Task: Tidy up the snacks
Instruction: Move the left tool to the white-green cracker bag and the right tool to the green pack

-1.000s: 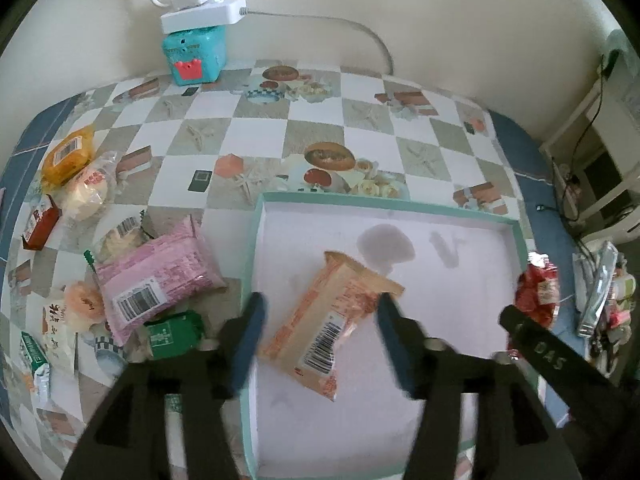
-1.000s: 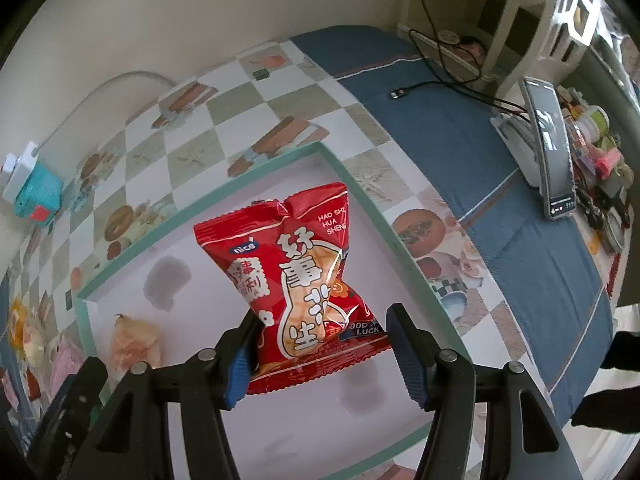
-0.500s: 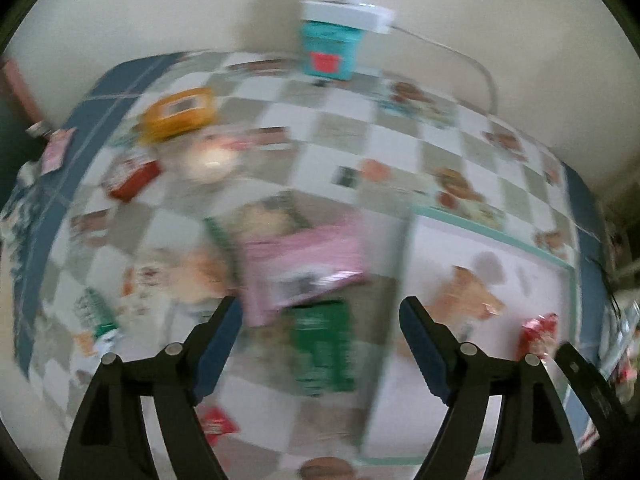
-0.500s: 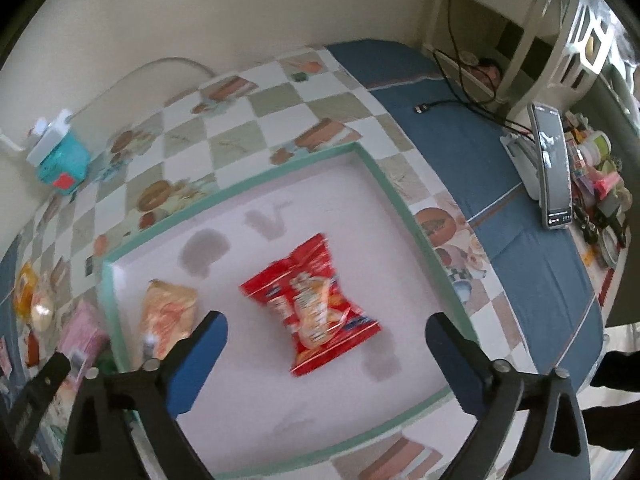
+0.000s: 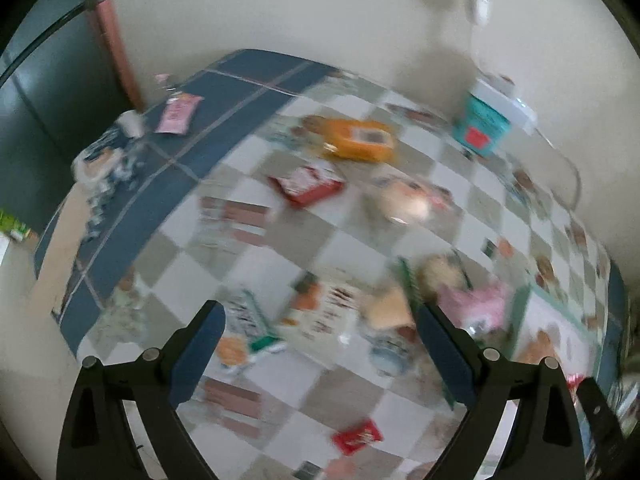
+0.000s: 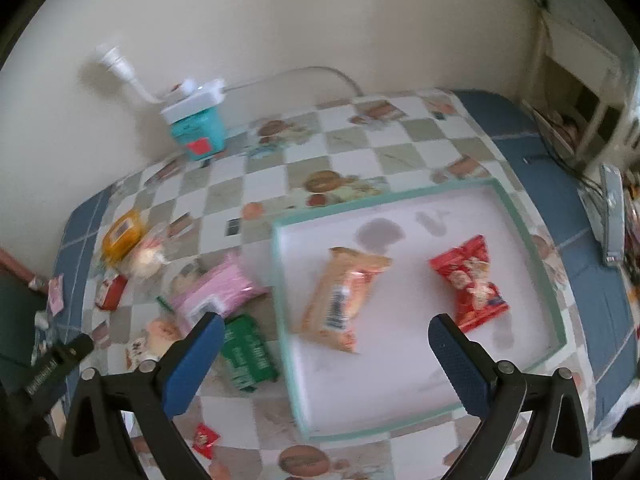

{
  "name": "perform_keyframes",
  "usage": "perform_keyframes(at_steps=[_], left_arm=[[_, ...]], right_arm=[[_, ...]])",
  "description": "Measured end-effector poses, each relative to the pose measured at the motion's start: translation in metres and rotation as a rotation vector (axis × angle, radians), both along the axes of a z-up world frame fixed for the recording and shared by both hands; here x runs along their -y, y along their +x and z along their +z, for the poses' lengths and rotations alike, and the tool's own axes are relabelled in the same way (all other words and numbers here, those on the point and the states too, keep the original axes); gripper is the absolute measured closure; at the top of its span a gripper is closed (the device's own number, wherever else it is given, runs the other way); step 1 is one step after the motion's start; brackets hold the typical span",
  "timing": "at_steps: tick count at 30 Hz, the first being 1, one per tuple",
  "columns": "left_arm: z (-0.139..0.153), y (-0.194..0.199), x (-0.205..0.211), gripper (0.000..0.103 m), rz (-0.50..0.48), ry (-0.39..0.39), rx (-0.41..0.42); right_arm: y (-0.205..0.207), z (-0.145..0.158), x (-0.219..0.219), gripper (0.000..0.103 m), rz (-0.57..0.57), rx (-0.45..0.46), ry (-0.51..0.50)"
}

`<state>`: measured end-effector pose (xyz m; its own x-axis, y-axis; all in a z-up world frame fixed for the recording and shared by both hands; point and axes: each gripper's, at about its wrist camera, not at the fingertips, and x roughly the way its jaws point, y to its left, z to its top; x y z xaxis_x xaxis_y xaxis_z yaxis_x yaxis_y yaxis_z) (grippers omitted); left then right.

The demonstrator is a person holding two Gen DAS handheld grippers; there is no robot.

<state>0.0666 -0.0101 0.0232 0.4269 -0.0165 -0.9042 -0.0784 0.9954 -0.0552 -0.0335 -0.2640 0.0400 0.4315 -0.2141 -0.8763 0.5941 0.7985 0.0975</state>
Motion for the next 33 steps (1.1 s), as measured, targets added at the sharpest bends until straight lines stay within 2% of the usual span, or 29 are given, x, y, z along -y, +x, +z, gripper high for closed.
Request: perform_keyframes(at_steps=[10, 16, 23, 29, 33], left_arm=[[-0.004, 0.014, -0.098, 0.006, 0.185, -0.038, -0.012], [-0.013, 0.019, -0.126, 0.006, 0.237, -0.053, -0.033], [-0.039, 0.023, -0.126, 0.006, 0.242, -0.089, -0.117], [-0.071, 0.03, -0.116, 0.006, 0.24, -0.103, -0.216], [-0.09, 0.035, -0.109, 0.006, 0.227, -0.123, -0.269]], right_arm=[[0.036, -0.018, -0.055, 0.0, 0.099, -0.029, 0.047], [0.05, -0.031, -0.082, 0.0, 0.158, -0.059, 0.056], [0.057, -0.049, -0.084, 0.0, 0.179, -0.117, 0.078], [0.068, -0.093, -0.067, 0.0, 0.214, -0.201, 0.065], [0.069, -0.102, -0.059, 0.002, 0.226, -0.188, 0.087]])
